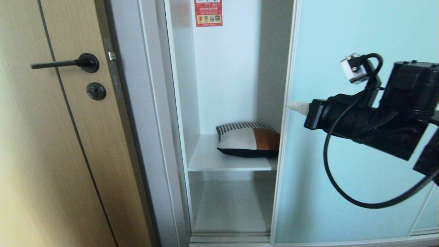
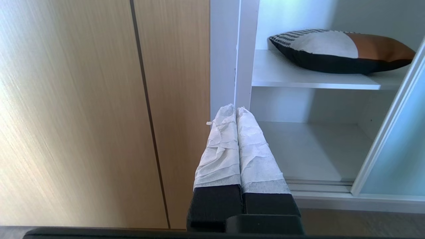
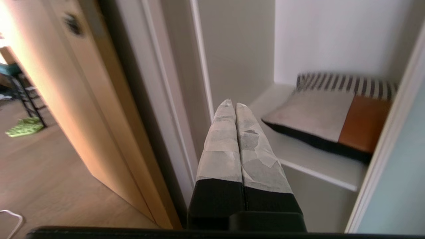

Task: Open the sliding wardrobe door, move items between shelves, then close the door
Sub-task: Open the door

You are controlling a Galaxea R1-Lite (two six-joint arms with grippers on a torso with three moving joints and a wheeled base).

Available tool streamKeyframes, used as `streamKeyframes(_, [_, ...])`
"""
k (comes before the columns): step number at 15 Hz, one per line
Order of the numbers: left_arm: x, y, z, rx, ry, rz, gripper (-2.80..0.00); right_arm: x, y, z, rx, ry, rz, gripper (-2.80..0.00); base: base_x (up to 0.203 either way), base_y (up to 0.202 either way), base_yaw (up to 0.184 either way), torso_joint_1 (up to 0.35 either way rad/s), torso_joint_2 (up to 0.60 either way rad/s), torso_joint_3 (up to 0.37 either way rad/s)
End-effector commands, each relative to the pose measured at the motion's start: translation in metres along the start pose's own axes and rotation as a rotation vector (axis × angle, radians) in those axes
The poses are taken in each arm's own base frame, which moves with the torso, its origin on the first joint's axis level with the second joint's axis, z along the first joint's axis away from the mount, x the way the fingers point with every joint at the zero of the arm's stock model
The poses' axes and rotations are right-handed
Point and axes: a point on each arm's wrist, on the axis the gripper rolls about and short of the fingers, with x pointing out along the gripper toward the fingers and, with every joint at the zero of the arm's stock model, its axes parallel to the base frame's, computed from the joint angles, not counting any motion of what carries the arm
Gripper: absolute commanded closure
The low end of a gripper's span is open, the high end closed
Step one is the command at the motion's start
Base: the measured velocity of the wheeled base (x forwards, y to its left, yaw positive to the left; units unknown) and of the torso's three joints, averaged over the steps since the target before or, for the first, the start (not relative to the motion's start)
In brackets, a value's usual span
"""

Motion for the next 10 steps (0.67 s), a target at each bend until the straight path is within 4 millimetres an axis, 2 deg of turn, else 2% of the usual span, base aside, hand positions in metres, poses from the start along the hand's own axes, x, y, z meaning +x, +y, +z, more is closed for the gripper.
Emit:
streamKeyframes(1, [0.000,0.000,0.000,0.000,0.001,0.000,0.00,0.039,-0.008,-0.026,0.011,0.061,-0.024,0.00,0.000,0.000,0.000,0.000,0.00,0.000])
streamKeyframes(5, [0.000,0.000,0.000,0.000,0.001,0.001,0.00,0.067,-0.014,-0.036,0.040,0.050,-0.109,0.00,0.000,0.000,0.000,0.000,0.00,0.000])
streamKeyframes(10, [0.000,0.000,0.000,0.000,0.001,0.001,0.00,0.077,-0.026,-0.043,0.083,0.050,-0.174,0.00,0.000,0.000,0.000,0.000,0.00,0.000])
